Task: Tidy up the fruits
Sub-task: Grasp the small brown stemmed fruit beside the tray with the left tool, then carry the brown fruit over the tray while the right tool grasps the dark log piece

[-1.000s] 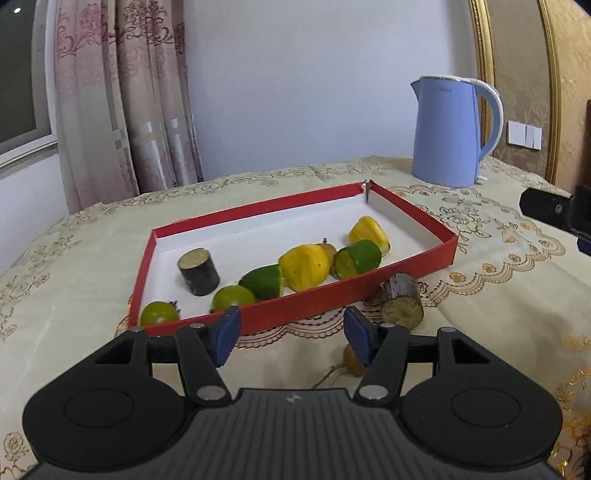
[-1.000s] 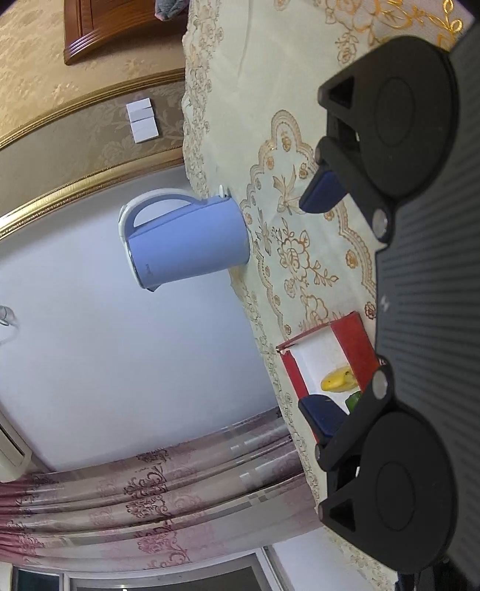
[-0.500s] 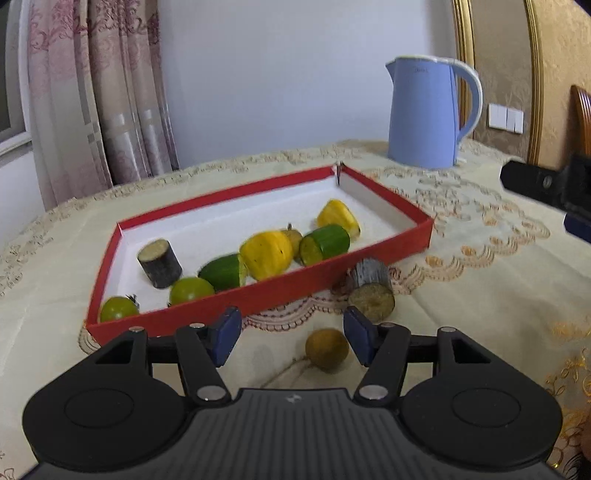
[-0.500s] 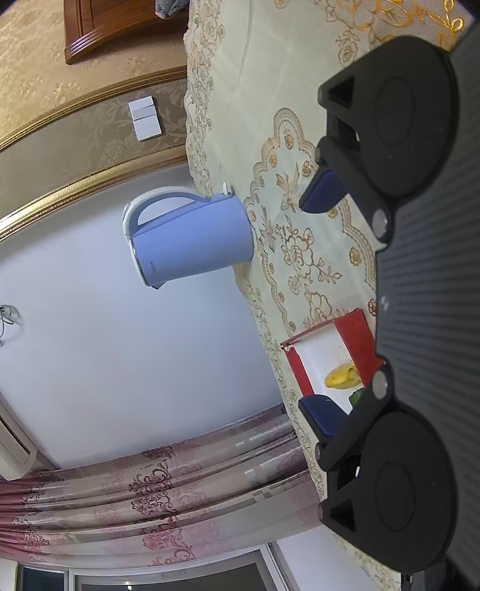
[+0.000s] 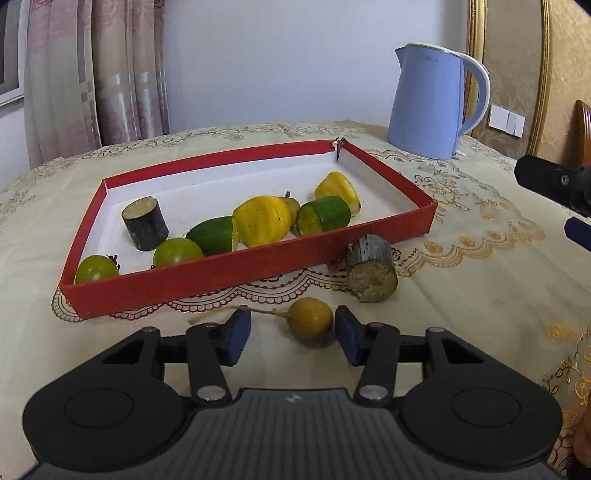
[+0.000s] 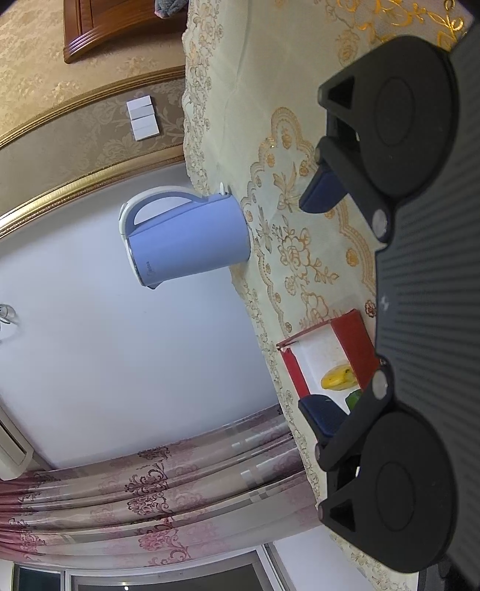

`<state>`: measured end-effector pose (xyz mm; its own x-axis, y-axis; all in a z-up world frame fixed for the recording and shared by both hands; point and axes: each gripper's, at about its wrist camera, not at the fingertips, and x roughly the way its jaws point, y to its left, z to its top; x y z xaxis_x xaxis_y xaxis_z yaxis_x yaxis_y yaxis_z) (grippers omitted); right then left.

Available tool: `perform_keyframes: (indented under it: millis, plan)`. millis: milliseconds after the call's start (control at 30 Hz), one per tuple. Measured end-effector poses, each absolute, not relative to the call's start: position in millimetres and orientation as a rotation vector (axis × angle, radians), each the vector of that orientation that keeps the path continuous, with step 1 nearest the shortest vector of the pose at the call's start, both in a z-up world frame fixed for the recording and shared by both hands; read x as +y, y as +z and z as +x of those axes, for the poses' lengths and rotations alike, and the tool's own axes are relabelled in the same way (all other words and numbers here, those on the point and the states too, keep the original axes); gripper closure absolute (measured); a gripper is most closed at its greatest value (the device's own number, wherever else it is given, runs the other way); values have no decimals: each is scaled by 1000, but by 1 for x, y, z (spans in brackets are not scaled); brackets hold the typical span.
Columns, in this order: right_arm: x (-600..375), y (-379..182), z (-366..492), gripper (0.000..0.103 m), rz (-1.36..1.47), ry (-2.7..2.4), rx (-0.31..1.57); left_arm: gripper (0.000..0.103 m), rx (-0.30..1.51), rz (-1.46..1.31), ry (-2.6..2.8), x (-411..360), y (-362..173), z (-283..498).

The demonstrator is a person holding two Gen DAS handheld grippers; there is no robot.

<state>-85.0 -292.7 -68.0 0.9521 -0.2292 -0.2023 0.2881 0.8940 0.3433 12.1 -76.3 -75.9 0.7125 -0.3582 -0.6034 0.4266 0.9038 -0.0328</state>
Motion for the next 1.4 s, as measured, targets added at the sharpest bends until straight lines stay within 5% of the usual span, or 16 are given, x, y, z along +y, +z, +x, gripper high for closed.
perform_keyframes:
  millis: [333,1400]
  plan:
    - [-292,-68,-83,0,372,-275,166,78,637,119,-467,-78,-75,10]
    - [-240,-55,-32,0,74,-72,409,78,492,48,-260,-8,-37,10]
